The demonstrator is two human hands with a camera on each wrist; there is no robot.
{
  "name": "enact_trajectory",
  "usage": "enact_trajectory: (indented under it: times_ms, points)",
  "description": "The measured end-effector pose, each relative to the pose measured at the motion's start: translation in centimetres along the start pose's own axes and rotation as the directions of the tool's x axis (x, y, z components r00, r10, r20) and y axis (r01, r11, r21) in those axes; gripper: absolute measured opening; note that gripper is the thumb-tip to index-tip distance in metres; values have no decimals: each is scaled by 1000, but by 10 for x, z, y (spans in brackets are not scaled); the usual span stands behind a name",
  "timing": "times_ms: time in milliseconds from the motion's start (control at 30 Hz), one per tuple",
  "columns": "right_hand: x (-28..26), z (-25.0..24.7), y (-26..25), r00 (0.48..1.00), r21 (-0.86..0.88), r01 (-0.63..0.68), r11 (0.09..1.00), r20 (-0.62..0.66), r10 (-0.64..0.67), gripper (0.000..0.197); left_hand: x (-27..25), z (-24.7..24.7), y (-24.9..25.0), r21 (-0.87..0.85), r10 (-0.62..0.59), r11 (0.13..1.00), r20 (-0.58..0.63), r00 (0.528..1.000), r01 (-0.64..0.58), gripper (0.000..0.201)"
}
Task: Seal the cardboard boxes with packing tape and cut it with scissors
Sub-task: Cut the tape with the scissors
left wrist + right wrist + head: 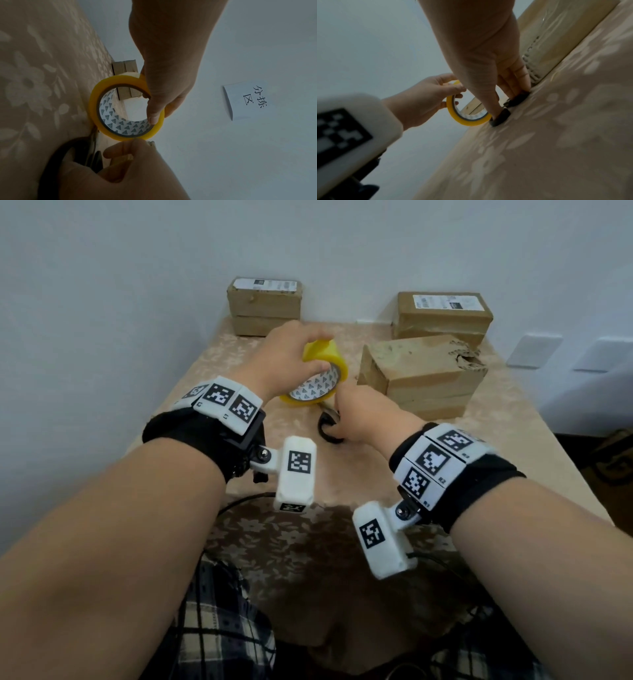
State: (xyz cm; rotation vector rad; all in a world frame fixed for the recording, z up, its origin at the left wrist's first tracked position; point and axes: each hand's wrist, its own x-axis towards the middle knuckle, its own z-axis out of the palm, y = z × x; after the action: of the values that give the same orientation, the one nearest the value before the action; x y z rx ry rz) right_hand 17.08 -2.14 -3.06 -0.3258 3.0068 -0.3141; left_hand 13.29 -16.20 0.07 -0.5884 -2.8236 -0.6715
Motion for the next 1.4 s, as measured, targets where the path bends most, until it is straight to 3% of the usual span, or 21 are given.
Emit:
enact_trajectory:
  times_ms: [267,367,467,667,800,967,1100,1200,1300,1400]
  points:
    - [-18,-31,3,996,-152,-7,988,89,21,30,1,-7,1,-12,8,1000,3,1000,-8,49]
    - [-30,-52,14,987,-223,-23,975,149,57,9,2,-8,1,-6,-10,1000,8,1000,10,49]
    - [-46,-70,30,981,-136,-45,990,183,69,14,2,-8,0,0,-36,999,44,998,36,49]
    - [-65,-94,80,982,177,-181,967,84,169,27,-2,-9,-4,-47,-88,995,70,994,91,47]
    - [-61,-81,81,978,648,-164,744,6,210,22,-1,-7,-1,-21,-93,995,65,993,95,46]
    - [-42,-58,58,986,830,-132,541,52,161,27,7,-4,5,79,-81,994,64,995,75,41]
    - [-35,-46,38,986,880,-142,453,87,139,44,14,4,15,145,-116,983,-17,993,117,40]
    - [-34,-42,30,984,859,-179,479,155,90,52,16,4,17,130,-137,982,-28,990,140,30]
    - [-44,-40,31,968,779,-233,582,242,63,48,16,1,20,125,-119,986,55,991,111,29]
    - [-57,-38,41,959,757,-247,604,281,40,46,14,-1,23,171,-92,983,108,990,73,30]
